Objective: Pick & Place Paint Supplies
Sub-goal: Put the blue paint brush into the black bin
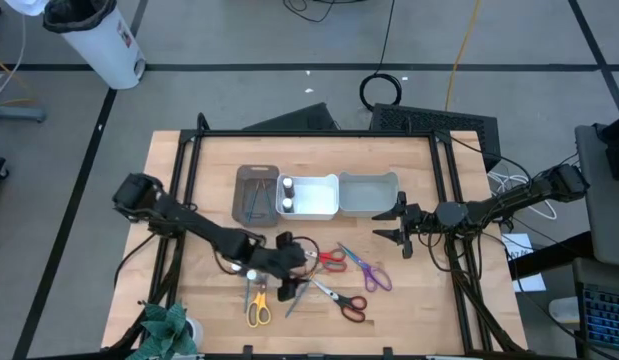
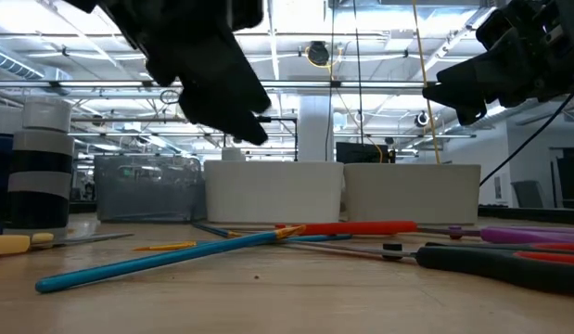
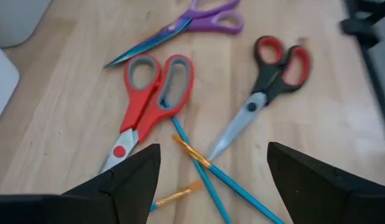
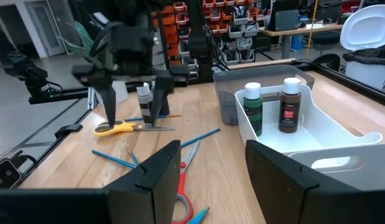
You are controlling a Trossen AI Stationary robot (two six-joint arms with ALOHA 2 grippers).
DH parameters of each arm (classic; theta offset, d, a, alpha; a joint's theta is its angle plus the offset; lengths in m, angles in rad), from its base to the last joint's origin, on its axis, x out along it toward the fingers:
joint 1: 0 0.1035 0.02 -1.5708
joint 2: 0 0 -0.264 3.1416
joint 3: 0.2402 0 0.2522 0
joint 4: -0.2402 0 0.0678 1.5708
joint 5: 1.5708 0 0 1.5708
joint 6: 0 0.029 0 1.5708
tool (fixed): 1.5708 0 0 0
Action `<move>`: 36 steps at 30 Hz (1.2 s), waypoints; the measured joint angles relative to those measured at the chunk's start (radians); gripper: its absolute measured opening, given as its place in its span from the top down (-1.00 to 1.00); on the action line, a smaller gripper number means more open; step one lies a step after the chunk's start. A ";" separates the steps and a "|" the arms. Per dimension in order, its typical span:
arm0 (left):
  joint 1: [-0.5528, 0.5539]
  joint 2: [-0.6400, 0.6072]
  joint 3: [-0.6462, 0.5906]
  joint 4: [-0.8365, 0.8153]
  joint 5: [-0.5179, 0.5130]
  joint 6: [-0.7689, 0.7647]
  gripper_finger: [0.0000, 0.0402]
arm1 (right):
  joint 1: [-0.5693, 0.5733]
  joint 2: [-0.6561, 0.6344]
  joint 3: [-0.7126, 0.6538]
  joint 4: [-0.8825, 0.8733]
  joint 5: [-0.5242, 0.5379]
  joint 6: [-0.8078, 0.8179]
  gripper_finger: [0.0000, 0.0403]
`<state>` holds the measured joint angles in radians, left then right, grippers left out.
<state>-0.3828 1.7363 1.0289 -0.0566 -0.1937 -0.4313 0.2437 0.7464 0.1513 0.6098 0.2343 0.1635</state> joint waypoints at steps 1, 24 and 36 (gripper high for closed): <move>0.000 0.021 0.016 -0.005 -0.013 -0.002 -0.46 | 0.000 0.000 0.000 0.000 0.000 0.000 0.15; 0.012 0.245 0.065 0.061 -0.086 -0.076 -0.25 | 0.000 0.000 0.001 0.004 0.000 0.000 0.15; 0.024 0.243 0.065 0.053 -0.093 -0.104 0.04 | 0.000 0.000 0.000 0.000 0.000 0.000 0.15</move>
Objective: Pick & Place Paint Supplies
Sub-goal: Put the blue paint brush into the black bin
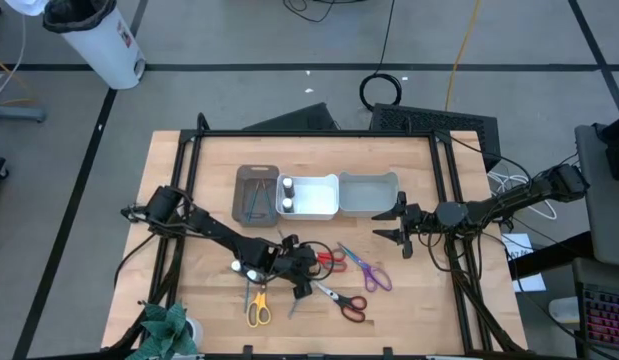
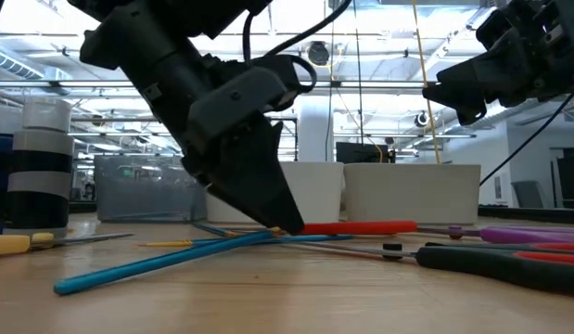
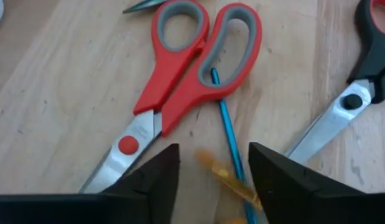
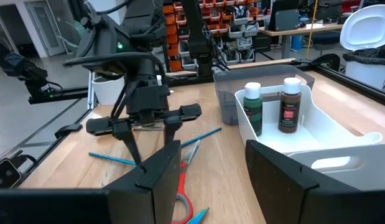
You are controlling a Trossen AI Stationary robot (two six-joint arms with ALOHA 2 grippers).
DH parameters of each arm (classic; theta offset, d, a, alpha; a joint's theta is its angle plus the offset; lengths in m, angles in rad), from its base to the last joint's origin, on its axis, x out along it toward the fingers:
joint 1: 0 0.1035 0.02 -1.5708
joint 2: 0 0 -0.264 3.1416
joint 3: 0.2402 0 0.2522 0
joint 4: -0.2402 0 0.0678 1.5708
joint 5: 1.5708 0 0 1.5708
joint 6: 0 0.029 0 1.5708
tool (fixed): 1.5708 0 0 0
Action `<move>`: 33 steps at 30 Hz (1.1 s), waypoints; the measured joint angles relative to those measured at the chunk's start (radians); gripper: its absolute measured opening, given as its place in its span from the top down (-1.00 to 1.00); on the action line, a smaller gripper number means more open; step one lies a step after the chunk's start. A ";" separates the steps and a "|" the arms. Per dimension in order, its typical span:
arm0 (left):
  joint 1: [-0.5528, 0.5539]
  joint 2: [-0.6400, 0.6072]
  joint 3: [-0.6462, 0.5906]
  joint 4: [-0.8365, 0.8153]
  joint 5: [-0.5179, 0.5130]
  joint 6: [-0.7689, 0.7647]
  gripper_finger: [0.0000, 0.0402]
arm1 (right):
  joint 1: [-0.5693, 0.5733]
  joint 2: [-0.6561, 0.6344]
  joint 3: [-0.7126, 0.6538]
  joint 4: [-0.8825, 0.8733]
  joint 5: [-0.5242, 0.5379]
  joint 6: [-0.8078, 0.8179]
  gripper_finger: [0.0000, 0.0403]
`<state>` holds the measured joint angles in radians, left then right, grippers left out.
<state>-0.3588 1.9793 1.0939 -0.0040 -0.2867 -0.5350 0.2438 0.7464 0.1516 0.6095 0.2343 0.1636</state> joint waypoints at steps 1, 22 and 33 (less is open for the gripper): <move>0.000 0.000 0.000 -0.001 0.001 0.000 0.11 | 0.000 0.000 0.000 0.001 0.000 0.000 0.15; 0.000 0.000 0.004 0.005 0.073 0.012 0.98 | 0.000 0.000 0.000 0.000 0.000 0.000 0.15; -0.001 0.000 0.132 -0.091 0.095 0.126 0.99 | 0.000 0.000 0.000 0.000 0.000 0.000 0.15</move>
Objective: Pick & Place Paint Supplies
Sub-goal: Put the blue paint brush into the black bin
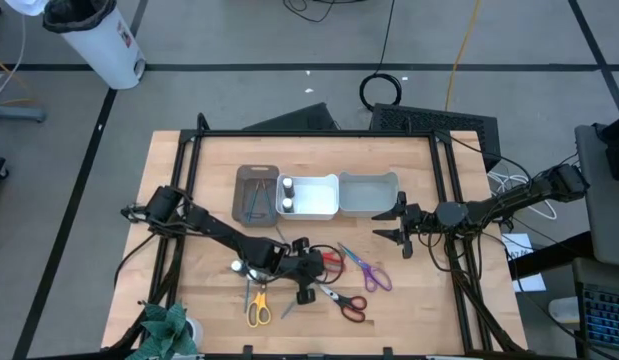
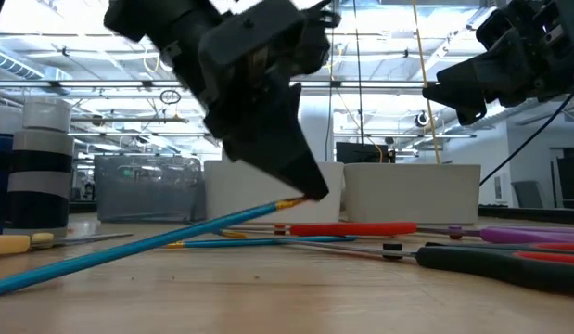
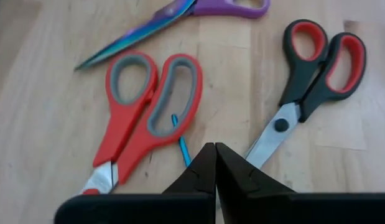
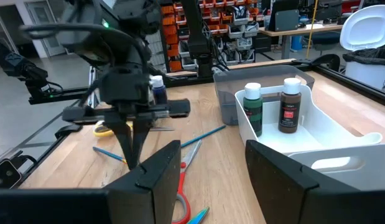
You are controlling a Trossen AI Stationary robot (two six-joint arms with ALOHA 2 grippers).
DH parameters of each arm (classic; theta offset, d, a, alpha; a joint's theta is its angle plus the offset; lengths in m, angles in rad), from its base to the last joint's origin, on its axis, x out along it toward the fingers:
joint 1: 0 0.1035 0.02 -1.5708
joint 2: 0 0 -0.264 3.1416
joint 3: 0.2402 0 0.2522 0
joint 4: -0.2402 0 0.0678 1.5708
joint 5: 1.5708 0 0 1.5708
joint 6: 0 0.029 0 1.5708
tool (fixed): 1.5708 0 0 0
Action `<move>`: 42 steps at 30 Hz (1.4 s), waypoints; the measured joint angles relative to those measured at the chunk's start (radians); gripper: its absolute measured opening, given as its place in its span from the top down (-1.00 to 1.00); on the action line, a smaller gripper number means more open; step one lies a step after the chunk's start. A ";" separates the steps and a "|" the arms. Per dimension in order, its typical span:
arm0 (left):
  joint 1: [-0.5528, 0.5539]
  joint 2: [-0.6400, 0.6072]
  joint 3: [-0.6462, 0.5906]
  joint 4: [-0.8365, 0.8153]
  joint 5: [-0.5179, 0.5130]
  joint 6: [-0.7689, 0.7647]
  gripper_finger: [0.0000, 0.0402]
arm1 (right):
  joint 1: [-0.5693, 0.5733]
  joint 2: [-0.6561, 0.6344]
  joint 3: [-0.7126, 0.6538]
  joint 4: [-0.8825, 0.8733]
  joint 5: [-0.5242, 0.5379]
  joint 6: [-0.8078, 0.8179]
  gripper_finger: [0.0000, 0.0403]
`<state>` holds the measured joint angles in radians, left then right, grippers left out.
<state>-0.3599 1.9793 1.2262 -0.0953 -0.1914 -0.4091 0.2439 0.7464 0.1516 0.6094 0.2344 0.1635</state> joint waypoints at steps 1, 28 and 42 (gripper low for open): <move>0.000 0.000 0.019 -0.028 -0.001 0.014 0.99 | 0.000 0.000 0.000 0.000 0.000 0.000 0.15; -0.033 -0.945 -0.297 -0.177 -0.589 0.378 1.00 | 0.000 0.000 0.000 0.000 0.000 0.000 0.15; 0.256 -1.385 -0.901 0.393 -0.506 0.671 1.00 | 0.000 0.000 0.000 0.000 0.000 0.000 0.15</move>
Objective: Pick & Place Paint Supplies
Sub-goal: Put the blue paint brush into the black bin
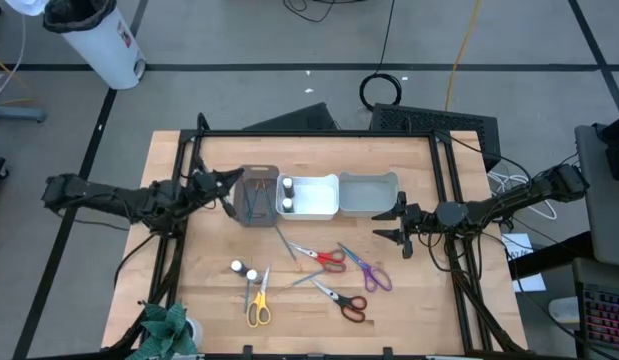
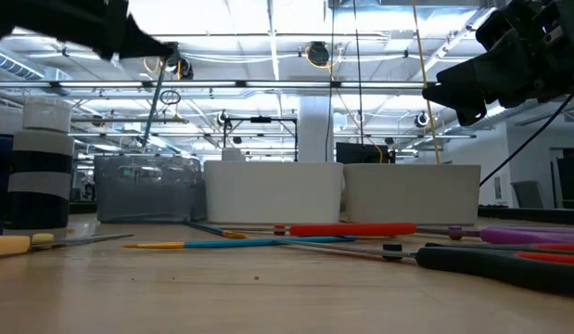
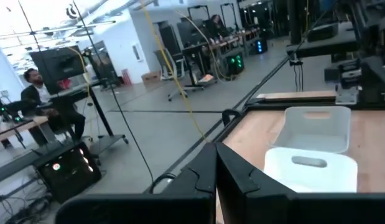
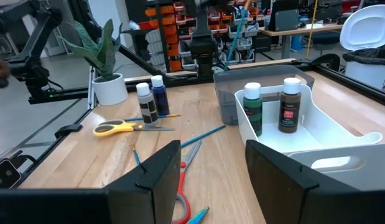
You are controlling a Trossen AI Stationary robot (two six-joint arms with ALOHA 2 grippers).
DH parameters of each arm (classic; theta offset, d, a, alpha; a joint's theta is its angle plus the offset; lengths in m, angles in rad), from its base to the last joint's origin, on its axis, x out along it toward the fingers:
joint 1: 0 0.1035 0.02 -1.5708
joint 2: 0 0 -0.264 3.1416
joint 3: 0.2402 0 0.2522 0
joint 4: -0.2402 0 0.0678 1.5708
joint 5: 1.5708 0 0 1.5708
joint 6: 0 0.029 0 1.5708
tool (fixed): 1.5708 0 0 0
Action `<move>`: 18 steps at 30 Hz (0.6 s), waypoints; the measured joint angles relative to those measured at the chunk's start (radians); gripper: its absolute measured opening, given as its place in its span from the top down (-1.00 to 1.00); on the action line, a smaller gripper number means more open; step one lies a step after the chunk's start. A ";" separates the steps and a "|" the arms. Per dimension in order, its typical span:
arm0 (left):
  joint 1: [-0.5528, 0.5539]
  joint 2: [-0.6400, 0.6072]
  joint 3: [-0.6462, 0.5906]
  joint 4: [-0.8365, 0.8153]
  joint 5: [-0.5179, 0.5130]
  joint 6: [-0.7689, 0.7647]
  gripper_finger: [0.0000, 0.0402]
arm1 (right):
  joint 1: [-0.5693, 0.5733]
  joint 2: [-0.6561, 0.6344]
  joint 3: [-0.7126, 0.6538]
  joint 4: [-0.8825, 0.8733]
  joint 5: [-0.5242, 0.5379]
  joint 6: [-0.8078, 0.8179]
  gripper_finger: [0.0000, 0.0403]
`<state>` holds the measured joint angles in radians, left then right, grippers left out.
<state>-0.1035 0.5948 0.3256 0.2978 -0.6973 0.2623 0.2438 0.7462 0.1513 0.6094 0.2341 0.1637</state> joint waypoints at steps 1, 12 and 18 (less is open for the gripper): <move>0.022 -0.003 -0.025 0.022 0.026 -0.002 1.00 | 0.000 0.000 0.000 0.000 0.000 0.000 0.15; 0.166 0.056 -0.129 0.045 0.185 -0.109 1.00 | 0.000 0.000 0.000 0.000 0.000 0.000 0.15; 0.177 0.113 -0.137 0.046 0.210 -0.111 1.00 | 0.000 0.000 0.000 0.000 0.000 0.000 0.15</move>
<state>0.0738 0.7082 0.1886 0.3442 -0.4877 0.1509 0.2440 0.7464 0.1513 0.6094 0.2342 0.1635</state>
